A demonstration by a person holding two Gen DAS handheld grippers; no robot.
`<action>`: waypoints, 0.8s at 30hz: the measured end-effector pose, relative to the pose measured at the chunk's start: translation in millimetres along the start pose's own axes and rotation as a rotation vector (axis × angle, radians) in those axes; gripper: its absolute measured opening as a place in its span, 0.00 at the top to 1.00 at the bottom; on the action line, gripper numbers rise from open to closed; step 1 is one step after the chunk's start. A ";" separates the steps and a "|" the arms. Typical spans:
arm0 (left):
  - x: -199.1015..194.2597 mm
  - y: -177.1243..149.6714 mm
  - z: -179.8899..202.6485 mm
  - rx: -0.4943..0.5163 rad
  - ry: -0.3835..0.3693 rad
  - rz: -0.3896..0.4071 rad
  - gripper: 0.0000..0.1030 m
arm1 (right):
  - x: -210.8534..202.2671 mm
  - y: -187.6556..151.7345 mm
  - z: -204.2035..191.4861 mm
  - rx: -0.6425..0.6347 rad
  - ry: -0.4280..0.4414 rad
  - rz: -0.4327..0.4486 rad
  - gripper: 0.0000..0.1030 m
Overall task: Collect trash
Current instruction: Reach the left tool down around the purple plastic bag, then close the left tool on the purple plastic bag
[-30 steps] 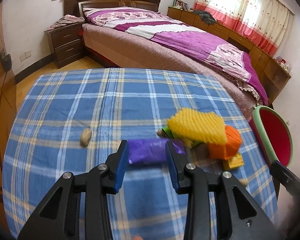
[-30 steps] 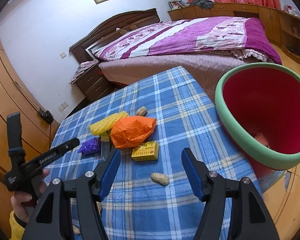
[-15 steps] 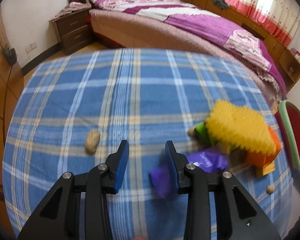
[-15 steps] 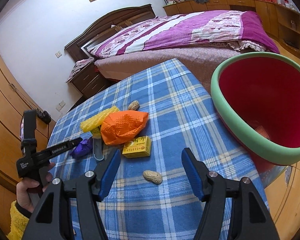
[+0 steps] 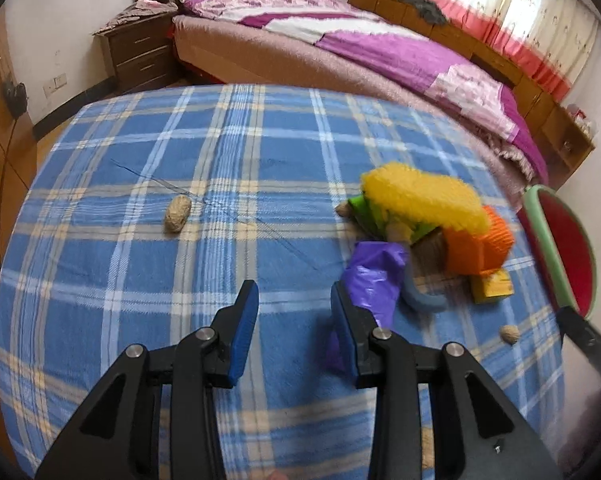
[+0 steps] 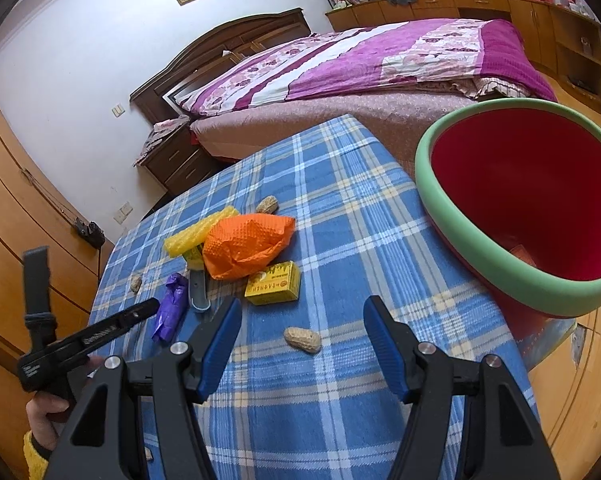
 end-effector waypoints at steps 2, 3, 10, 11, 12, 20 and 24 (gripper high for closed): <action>-9.0 -2.3 3.6 -0.006 -0.031 0.023 0.64 | -0.1 -0.3 0.4 0.000 0.001 -0.001 0.36; -12.1 -2.1 5.0 -0.006 -0.044 0.031 0.64 | -0.1 -0.9 0.4 0.000 0.001 -0.001 0.36; -20.8 -4.9 26.5 0.044 -0.121 0.032 0.63 | 2.0 -4.0 -0.6 -0.004 0.000 -0.009 0.36; -18.8 -5.3 29.4 0.054 -0.112 0.025 0.63 | 2.5 -4.1 -0.6 -0.004 0.000 -0.011 0.36; -15.7 -5.9 32.3 0.065 -0.102 0.018 0.63 | 3.0 -4.6 -0.8 -0.004 0.000 -0.013 0.36; 5.3 -8.4 38.8 0.085 -0.054 -0.029 0.63 | 8.4 -2.7 -2.3 -0.014 -0.010 -0.029 0.36; 15.0 -10.3 34.1 0.052 -0.054 -0.050 0.64 | 14.4 -1.2 -7.2 -0.031 -0.013 -0.041 0.36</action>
Point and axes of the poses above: each gripper's, at about its wrist camera, not at the fingertips, and x roughly the way its jaws point, z to its right, y to its top, the point moved 5 cm from there along x, roughly the way its jaws point, and after that the axes turned 15 degrees about -z, right-handed, at the moved point
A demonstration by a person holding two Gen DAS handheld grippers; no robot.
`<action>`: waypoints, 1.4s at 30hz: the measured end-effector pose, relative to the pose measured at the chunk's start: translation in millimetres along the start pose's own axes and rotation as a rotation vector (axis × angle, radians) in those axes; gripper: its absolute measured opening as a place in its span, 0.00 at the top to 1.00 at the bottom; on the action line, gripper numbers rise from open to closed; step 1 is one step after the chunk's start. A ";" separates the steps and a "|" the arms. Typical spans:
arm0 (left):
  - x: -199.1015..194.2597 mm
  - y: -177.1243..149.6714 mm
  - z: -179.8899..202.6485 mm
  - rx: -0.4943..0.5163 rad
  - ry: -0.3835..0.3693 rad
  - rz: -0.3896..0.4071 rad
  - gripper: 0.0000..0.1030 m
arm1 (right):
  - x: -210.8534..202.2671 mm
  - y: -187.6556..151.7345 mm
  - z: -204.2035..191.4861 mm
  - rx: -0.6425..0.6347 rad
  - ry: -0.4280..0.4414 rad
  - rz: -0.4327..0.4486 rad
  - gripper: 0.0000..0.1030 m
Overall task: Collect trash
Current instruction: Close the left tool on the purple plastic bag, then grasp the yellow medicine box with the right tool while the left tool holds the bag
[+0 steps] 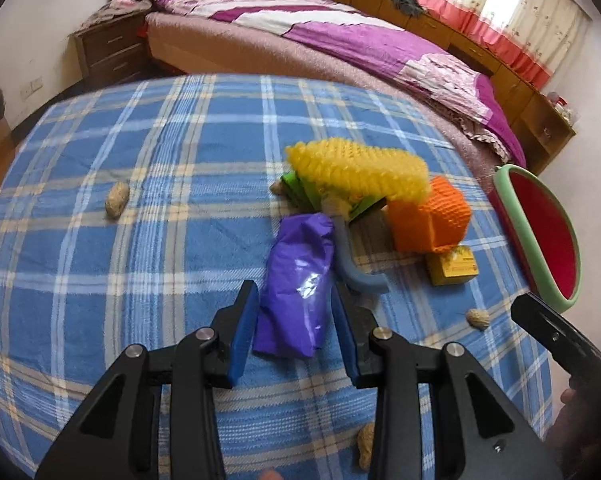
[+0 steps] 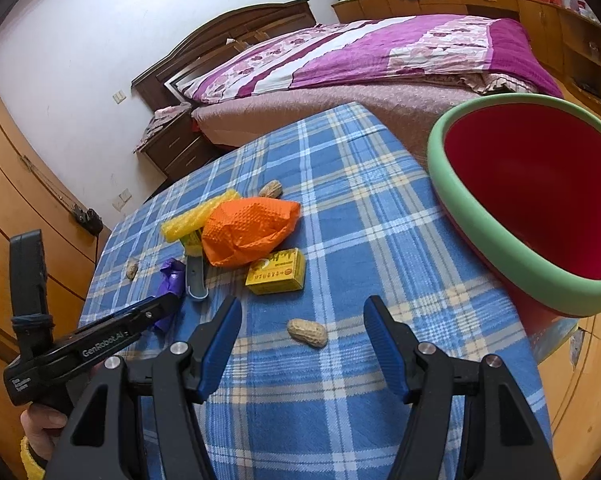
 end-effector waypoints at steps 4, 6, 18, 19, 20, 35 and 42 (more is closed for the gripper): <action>-0.6 -0.6 -1.0 -0.017 0.007 0.028 0.68 | 6.1 2.5 -4.7 -0.022 -0.010 -0.010 0.36; -1.4 -1.5 -3.2 -0.031 -0.011 0.039 0.70 | 10.2 5.3 -6.4 -0.029 -0.014 -0.018 0.36; -18.1 -16.8 -24.2 -0.139 -0.077 0.098 0.73 | 40.3 20.2 -23.8 -0.102 -0.092 -0.049 0.35; -19.7 -17.9 -25.6 -0.143 -0.075 0.105 0.73 | 41.6 20.4 -25.0 -0.107 -0.100 -0.049 0.35; -20.9 -18.8 -27.0 -0.148 -0.074 0.110 0.73 | 43.0 20.3 -26.2 -0.113 -0.110 -0.049 0.35; -32.3 -28.9 -35.5 -0.181 -0.098 0.132 0.73 | 47.9 21.3 -22.8 -0.139 -0.263 -0.006 0.79; -43.0 -34.3 -31.3 -0.173 -0.099 0.151 0.73 | 42.2 17.2 -13.9 -0.117 -0.234 -0.013 0.93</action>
Point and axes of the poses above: each gripper's, at about its wrist camera, not at the fingertips, and x roughly the way its jaws point, z to its right, y to its top, the point moved 5 cm from there along x, roughly the way its jaws point, and after that the axes turned 15 degrees about -z, right-handed, at the moved point
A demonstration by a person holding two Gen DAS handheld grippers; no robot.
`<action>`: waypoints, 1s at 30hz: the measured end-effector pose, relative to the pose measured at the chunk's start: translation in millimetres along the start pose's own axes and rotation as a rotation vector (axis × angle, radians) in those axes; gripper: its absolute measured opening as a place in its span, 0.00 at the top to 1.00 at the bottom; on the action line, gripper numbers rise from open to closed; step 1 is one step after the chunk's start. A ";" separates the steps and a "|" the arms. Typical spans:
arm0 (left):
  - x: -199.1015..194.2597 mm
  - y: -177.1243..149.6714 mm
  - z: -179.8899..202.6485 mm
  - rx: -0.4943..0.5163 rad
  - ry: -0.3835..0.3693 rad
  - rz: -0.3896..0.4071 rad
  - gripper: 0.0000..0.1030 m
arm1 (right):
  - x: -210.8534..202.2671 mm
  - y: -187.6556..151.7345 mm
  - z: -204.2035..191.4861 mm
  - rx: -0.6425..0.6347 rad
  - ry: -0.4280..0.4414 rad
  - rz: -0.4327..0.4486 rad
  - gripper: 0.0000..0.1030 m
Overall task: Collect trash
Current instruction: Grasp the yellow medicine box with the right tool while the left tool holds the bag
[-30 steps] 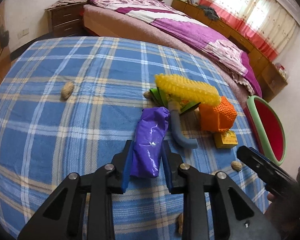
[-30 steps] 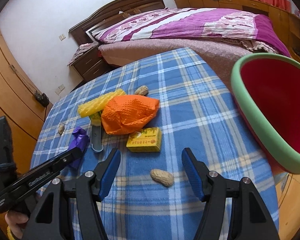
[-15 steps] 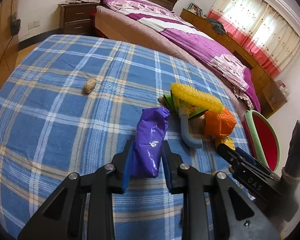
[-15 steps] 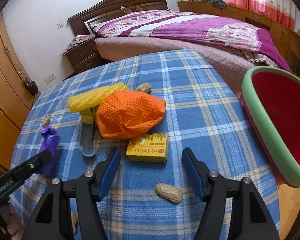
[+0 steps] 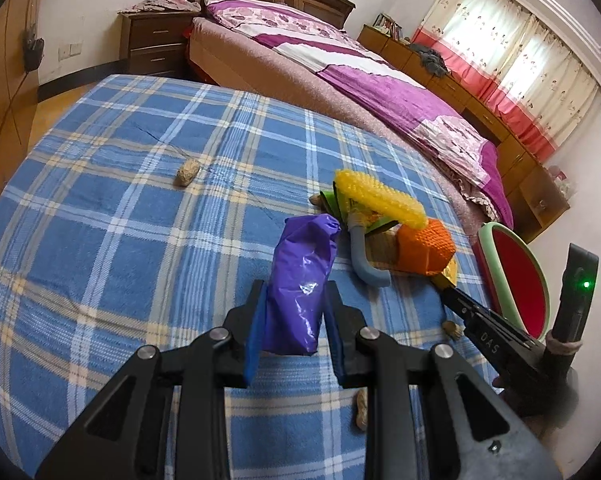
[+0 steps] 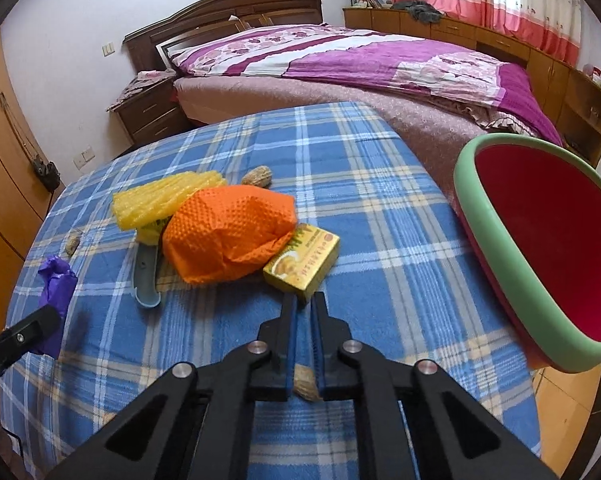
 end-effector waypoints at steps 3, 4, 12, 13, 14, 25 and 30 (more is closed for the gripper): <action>-4.1 -2.9 0.7 0.002 0.004 0.004 0.73 | -1.5 -3.9 -0.3 -0.003 0.026 -0.004 0.94; -4.9 -3.5 0.8 0.001 0.004 0.005 0.73 | -2.9 -5.5 0.3 0.001 0.038 -0.004 0.94; -5.9 -4.0 -5.0 -0.029 0.006 0.011 0.73 | -16.9 -12.9 0.5 -0.018 0.098 0.009 0.91; -4.4 -3.1 -5.7 -0.032 0.007 0.009 0.73 | -17.6 -13.2 1.2 -0.019 0.100 0.011 0.88; -3.2 -2.5 -6.4 -0.035 0.009 0.006 0.73 | -17.5 -12.3 1.9 -0.020 0.101 0.012 0.77; 12.4 3.7 -11.2 -0.050 0.020 -0.024 0.73 | 2.9 11.6 6.9 -0.030 0.059 0.007 0.43; 17.3 5.5 -9.3 -0.046 0.016 -0.035 0.73 | 12.9 25.4 -1.1 -0.098 0.002 0.002 0.40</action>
Point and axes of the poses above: each gripper's, at about its wrist camera, not at the fingertips, and x roughly the way its jaws point, z to its right, y to its top, the point moved 5 cm from there along x, roughly the way its jaws point, and after that the axes turned 15 degrees about -z, right-handed, at the moved point
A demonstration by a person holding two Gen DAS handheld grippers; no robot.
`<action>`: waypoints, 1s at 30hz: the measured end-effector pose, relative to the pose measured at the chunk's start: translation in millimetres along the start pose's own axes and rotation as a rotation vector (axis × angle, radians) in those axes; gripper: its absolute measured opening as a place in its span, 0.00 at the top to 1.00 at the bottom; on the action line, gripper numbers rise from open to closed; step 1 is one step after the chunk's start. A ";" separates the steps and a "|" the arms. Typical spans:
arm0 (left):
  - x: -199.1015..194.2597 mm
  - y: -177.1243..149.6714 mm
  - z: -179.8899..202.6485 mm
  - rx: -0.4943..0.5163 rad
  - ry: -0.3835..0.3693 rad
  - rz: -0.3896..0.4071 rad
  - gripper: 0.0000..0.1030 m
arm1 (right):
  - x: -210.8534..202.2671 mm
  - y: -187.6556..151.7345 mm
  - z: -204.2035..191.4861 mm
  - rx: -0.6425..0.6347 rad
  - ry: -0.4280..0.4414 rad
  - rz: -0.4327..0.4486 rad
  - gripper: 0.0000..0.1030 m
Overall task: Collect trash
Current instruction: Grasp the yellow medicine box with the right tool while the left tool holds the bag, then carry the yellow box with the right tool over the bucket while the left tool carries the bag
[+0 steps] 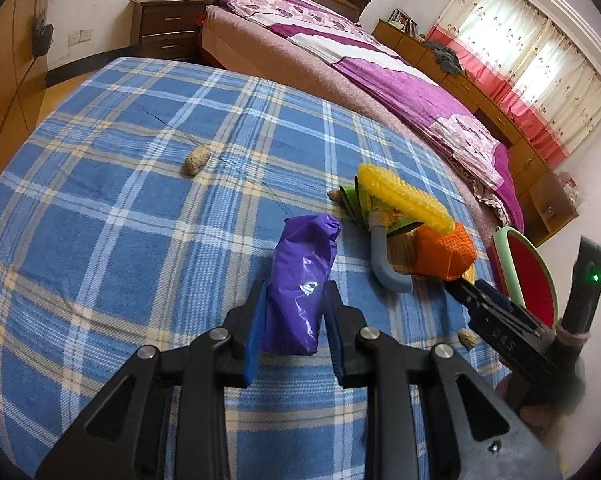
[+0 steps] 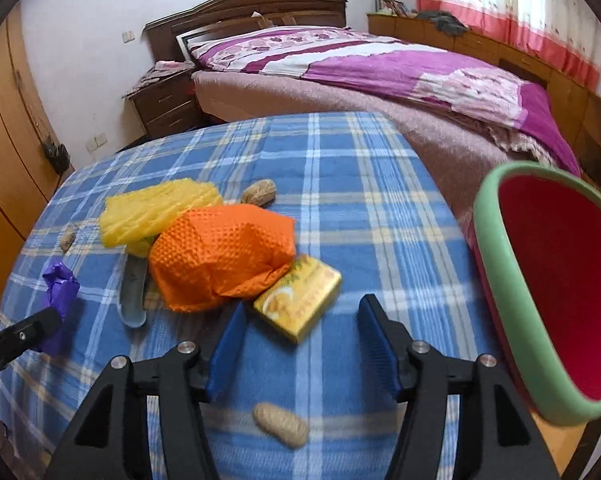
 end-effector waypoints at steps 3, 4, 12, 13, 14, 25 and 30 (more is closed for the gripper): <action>0.8 -0.4 2.2 0.007 0.000 -0.002 0.73 | 3.0 4.4 -1.7 -0.020 -0.016 -0.003 0.48; 0.8 -0.6 2.8 0.008 -0.004 0.000 0.73 | 3.1 4.5 -1.5 -0.021 -0.024 -0.002 0.52; -1.9 -4.2 10.7 0.029 -0.025 0.002 0.73 | -3.3 -3.5 8.9 0.024 -0.009 -0.009 0.72; -3.3 -5.0 11.9 0.033 -0.028 0.005 0.73 | -4.8 -6.0 9.6 0.033 0.005 -0.012 0.72; -4.6 -5.2 12.7 0.035 -0.031 0.007 0.73 | -7.4 -8.6 10.2 0.042 0.016 -0.009 0.72; -27.1 -16.0 34.8 0.082 -0.045 0.042 0.73 | -65.6 -37.8 17.8 0.103 0.110 0.096 0.72; -40.5 -23.3 49.6 0.117 -0.055 0.063 0.73 | -92.6 -47.5 20.6 0.123 0.150 0.148 0.72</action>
Point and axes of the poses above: each gripper's, at about its wrist camera, not at the fingertips, and x roughly the way its jaws point, z to its right, y to its top, the point moved 5 cm from there along x, roughly the way its jaws point, and after that the axes turned 15 degrees about -z, right-handed, at the moved point
